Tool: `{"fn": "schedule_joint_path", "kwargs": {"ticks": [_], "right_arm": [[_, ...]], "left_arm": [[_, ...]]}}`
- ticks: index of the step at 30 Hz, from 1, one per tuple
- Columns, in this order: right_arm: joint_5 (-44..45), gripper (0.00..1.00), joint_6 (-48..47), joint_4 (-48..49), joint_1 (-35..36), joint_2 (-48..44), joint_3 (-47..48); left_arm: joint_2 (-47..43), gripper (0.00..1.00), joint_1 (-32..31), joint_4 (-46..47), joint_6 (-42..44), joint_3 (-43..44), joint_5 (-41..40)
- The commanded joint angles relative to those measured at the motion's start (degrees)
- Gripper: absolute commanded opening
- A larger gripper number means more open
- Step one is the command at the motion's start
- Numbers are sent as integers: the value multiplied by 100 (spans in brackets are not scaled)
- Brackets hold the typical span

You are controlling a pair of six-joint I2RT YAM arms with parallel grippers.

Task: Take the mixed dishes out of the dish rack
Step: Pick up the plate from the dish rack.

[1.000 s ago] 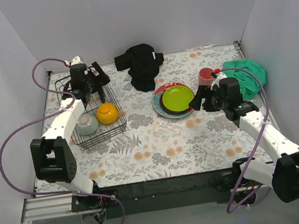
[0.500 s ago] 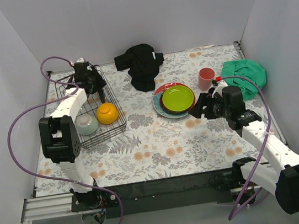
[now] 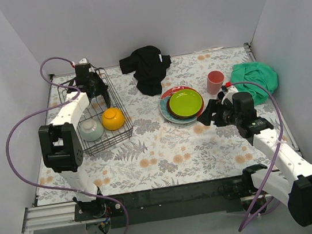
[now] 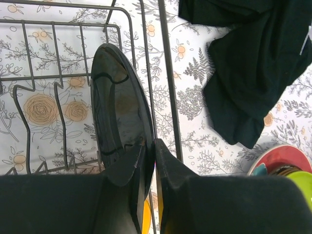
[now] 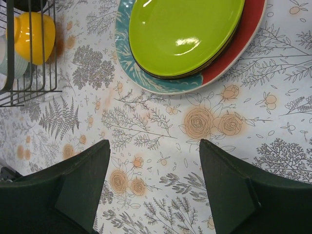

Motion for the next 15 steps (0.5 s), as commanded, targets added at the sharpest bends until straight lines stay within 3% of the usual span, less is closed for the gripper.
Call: {"fn": "schedule_joint_path", "kwargs": {"ticks": [1,9,15], "right_arm": [[-87,81,32,193,19,-148,-72],[-140,81,94,193,19,-166,-81],[-175,81,155,193,19,-192,-72]], "left_arm": [[-668,0,-20,14,210,207,3],[-1292,0,-20,-92,500,252,3],[-1933,0,-213,-66,772,-73,522]]}}
